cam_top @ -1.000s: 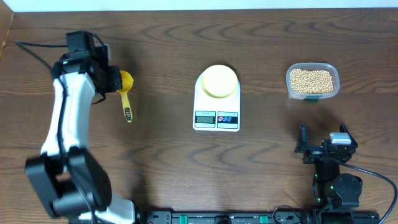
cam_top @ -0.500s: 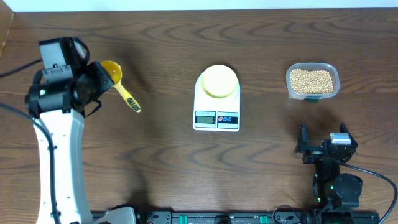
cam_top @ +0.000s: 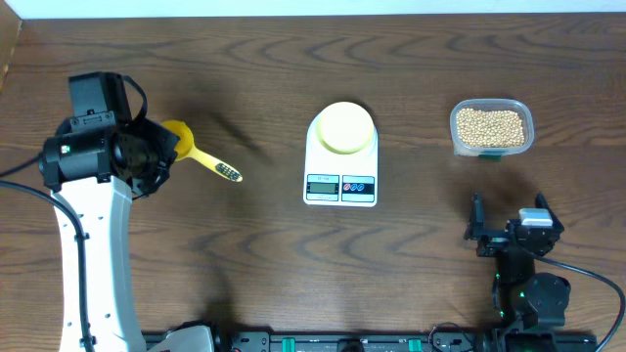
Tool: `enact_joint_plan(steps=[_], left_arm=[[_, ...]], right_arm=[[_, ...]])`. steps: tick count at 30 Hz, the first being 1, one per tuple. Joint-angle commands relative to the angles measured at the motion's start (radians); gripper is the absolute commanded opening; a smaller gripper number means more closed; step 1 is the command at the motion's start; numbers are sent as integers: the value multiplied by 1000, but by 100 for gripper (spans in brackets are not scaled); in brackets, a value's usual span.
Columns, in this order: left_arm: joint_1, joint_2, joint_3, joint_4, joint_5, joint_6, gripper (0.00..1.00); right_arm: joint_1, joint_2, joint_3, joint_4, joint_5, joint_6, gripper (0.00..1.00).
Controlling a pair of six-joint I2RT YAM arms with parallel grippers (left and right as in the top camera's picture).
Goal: Scoop item into bowl and weigh 50g on scale
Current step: 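Lift the yellow scoop with the left gripper, then move the right gripper toward the scoop above the scale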
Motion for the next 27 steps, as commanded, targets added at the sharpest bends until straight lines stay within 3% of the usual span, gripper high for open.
enact_joint_plan(steps=[1, 8, 15, 22, 27], left_arm=[[0, 0, 7, -7, 4, -112, 8], [0, 0, 7, -7, 4, -136, 8], [0, 0, 7, -8, 5, -171, 8], [0, 0, 7, -8, 5, -174, 8], [0, 0, 7, -22, 4, -174, 8]], right_arm=[[10, -5, -1, 29, 64, -27, 99], [10, -4, -1, -18, 61, -29, 99], [10, -4, -1, 97, -24, -25, 99], [10, -4, 6, 129, -97, 135, 99], [10, -1, 68, 134, -169, 134, 99]])
